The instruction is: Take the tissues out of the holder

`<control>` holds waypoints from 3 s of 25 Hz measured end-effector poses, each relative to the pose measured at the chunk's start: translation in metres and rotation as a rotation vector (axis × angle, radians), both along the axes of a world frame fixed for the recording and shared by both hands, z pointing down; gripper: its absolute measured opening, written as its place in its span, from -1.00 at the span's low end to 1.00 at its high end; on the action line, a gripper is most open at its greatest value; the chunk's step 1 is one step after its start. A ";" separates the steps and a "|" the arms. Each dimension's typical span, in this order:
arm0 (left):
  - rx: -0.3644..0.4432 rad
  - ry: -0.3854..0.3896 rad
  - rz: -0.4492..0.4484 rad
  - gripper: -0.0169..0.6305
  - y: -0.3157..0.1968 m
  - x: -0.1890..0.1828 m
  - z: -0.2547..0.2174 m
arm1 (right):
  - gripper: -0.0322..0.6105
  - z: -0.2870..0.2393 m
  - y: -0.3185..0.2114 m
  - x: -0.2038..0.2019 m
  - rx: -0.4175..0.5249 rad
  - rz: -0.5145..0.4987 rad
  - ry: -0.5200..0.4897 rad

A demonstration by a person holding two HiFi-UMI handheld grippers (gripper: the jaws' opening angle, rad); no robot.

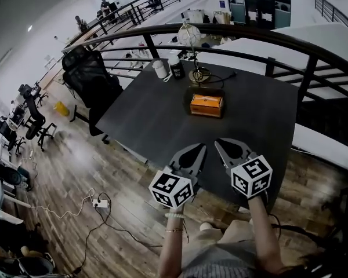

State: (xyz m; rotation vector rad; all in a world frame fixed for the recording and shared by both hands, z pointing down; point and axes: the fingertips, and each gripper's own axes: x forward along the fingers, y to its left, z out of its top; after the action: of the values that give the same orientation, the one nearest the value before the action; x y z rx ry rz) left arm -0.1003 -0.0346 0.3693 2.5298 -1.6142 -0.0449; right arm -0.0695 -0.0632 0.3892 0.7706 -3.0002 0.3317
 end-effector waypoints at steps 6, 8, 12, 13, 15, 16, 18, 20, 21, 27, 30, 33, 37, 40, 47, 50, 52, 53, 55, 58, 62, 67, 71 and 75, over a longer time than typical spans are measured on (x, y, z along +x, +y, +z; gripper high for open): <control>-0.007 0.018 0.027 -0.92 0.008 -0.024 0.005 | -0.86 0.002 -0.001 -0.015 -0.013 0.059 0.008; 0.001 0.020 0.026 -0.92 0.005 -0.032 0.001 | -0.86 0.000 -0.006 -0.019 -0.010 0.070 0.011; 0.004 0.016 0.038 -0.92 -0.005 -0.047 0.001 | -0.86 -0.003 -0.021 -0.033 0.002 0.086 0.018; 0.002 0.017 0.040 -0.92 -0.008 -0.052 0.003 | -0.86 -0.002 -0.026 -0.038 0.004 0.088 0.021; -0.003 0.017 0.043 -0.92 -0.018 -0.064 0.008 | -0.86 0.002 -0.037 -0.050 0.005 0.089 0.028; -0.007 0.016 0.048 -0.92 -0.025 -0.069 0.010 | -0.86 0.004 -0.044 -0.055 0.004 0.090 0.032; -0.013 0.014 0.061 -0.92 -0.042 -0.080 0.011 | -0.86 0.005 -0.062 -0.065 0.000 0.095 0.038; -0.020 0.017 0.069 -0.92 -0.062 -0.090 0.011 | -0.86 0.006 -0.081 -0.073 -0.003 0.095 0.052; -0.024 0.020 0.073 -0.92 -0.071 -0.094 0.012 | -0.86 0.006 -0.089 -0.077 -0.002 0.094 0.062; -0.056 0.019 0.126 -0.92 -0.112 -0.097 0.013 | -0.86 0.003 -0.122 -0.091 -0.001 0.075 0.114; -0.076 0.015 0.157 -0.92 -0.130 -0.093 0.014 | -0.86 0.005 -0.138 -0.092 -0.001 0.064 0.143; -0.094 0.017 0.183 -0.92 -0.146 -0.088 0.020 | -0.86 0.014 -0.151 -0.092 -0.004 0.052 0.184; -0.125 0.011 0.227 -0.92 -0.163 -0.082 0.030 | -0.85 0.022 -0.168 -0.087 0.005 0.056 0.255; -0.162 0.017 0.258 -0.92 -0.169 -0.082 0.041 | -0.85 0.027 -0.176 -0.086 0.008 0.042 0.322; -0.220 0.030 0.314 -0.92 -0.196 -0.087 0.064 | -0.78 0.047 -0.212 -0.094 0.028 -0.011 0.500; -0.232 0.032 0.314 -0.92 -0.208 -0.096 0.070 | -0.60 0.062 -0.228 -0.103 -0.007 -0.053 0.556; -0.241 0.034 0.306 -0.92 -0.214 -0.104 0.072 | -0.57 0.074 -0.234 -0.111 -0.022 -0.094 0.601; -0.246 0.033 0.302 -0.92 -0.216 -0.108 0.073 | -0.56 0.080 -0.236 -0.115 -0.033 -0.118 0.623; -0.256 0.027 0.298 -0.92 -0.221 -0.114 0.077 | -0.54 0.093 -0.241 -0.123 -0.054 -0.168 0.665; -0.270 0.018 0.296 -0.92 -0.226 -0.120 0.083 | -0.54 0.112 -0.249 -0.133 -0.071 -0.244 0.764; -0.283 0.016 0.285 -0.92 -0.225 -0.128 0.087 | -0.54 0.136 -0.252 -0.139 -0.124 -0.326 0.872; -0.289 0.016 0.274 -0.92 -0.228 -0.134 0.090 | -0.54 0.149 -0.253 -0.139 -0.142 -0.367 0.985; -0.292 0.019 0.267 -0.92 -0.229 -0.136 0.092 | -0.55 0.160 -0.254 -0.140 -0.143 -0.379 1.049; -0.293 0.023 0.264 -0.92 -0.230 -0.135 0.093 | -0.82 0.168 -0.242 -0.142 -0.098 -0.454 1.104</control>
State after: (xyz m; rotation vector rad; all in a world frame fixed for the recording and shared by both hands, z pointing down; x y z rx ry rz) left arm -0.2355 -0.2642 0.4625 2.4734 -1.1667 0.1759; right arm -0.2116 -0.3055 0.5575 0.1264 -1.9840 0.0028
